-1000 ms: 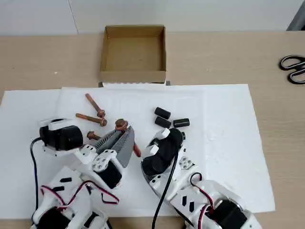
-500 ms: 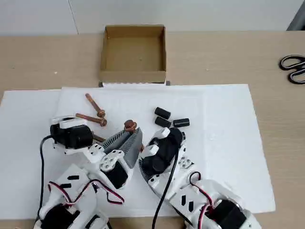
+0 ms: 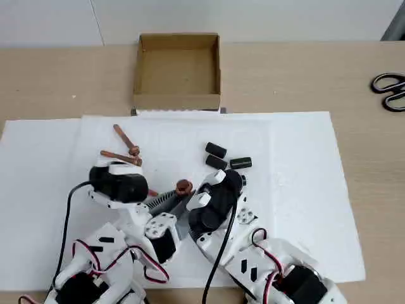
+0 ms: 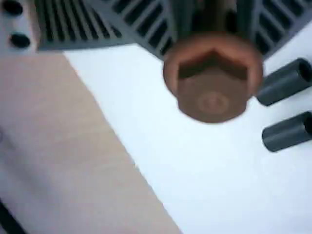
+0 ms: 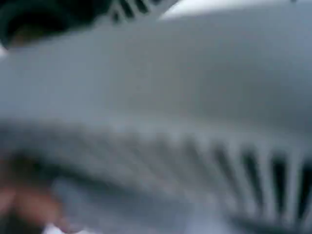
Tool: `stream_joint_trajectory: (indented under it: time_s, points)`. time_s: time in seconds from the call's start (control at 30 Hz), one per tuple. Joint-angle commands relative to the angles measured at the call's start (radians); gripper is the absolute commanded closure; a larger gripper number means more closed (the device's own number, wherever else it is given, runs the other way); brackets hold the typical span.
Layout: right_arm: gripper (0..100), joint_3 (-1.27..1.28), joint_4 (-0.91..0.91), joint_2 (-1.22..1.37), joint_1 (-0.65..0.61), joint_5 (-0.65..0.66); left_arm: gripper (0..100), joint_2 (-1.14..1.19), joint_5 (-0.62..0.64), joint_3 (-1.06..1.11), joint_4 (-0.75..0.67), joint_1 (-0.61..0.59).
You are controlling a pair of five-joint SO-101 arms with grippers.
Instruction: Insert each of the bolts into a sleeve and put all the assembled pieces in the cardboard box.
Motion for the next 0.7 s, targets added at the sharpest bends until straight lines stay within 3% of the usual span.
stream_joint_trajectory:
  time_s: [0.0,0.23,0.43,0.67]
  points:
    - [99.6,-0.009,-0.028,0.001,-0.002,0.009,100,-0.008,-0.009,-0.010,0.026,0.037]
    - [99.6,-0.009,-0.027,0.001,0.001,0.009,100,-0.006,-0.157,-0.002,0.031,0.040]
    - [99.6,-0.008,-0.025,0.001,0.001,0.008,98,-0.006,-0.170,-0.002,0.031,0.035]
    - [99.6,0.018,-0.028,0.001,0.001,0.006,78,-0.005,-0.169,-0.004,0.084,0.034]
